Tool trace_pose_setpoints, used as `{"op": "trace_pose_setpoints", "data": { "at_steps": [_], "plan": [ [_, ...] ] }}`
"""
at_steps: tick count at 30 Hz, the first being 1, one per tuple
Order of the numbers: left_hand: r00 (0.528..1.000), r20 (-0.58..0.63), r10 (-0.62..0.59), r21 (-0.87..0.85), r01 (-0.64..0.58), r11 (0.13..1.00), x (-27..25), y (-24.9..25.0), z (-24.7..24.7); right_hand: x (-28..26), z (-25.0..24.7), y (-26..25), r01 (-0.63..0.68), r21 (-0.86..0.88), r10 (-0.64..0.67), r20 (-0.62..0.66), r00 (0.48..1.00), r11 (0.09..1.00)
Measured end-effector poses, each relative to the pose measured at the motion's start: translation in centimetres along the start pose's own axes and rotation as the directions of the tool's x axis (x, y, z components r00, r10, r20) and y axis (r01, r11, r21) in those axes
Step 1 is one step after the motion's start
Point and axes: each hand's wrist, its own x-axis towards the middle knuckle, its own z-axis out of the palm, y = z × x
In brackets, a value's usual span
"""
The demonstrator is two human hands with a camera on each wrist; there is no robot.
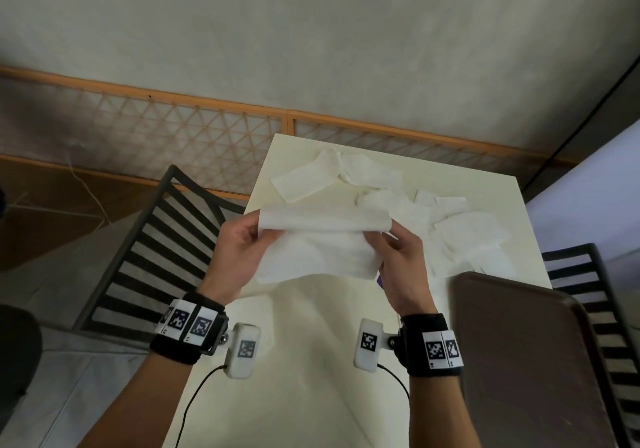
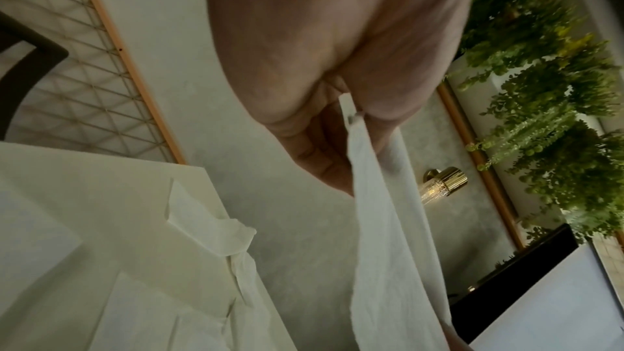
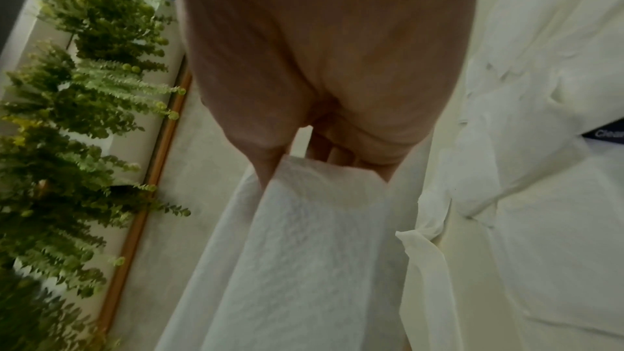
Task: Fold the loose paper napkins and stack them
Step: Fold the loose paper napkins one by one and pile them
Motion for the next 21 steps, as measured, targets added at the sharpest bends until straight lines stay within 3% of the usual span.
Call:
{"op": "trace_pose_setpoints", "data": {
  "at_steps": [7,12,14,16,18,21],
  "plan": [
    [0.993,0.111,0.048,0.042,-0.053,0.998,-0.4,0.0,-2.4,0.2,-0.3,0.6,0.06,0.021,-0.061,0.086,0.994,0.998],
    [0.99,0.053,-0.129,-0.146,0.135,0.98,-1.3,1.2,-3.3,0.2,0.0,0.8,0.126,-0.026,-0.119,0.193,0.974,0.992],
    [0.983,0.04,-0.176,-0.061,0.179,0.982,-1.4,1.8,-3.6,0.3,0.3,0.9,0.168,-0.043,-0.153,0.237,0.959,0.985],
    [0.988,0.053,-0.143,0.123,0.136,0.983,-1.4,2.1,-3.5,0.5,0.7,1.1,0.225,-0.07,-0.2,0.26,0.945,0.972],
    [0.986,0.117,-0.116,0.267,0.081,0.96,-1.2,2.4,-3.1,0.6,0.9,1.3,0.288,-0.063,-0.261,0.274,0.925,0.956],
    [0.959,0.232,-0.163,0.341,0.077,0.937,-1.0,2.5,-2.5,0.6,1.1,0.9,0.355,-0.027,-0.327,0.334,0.884,0.934]
  ]
}}
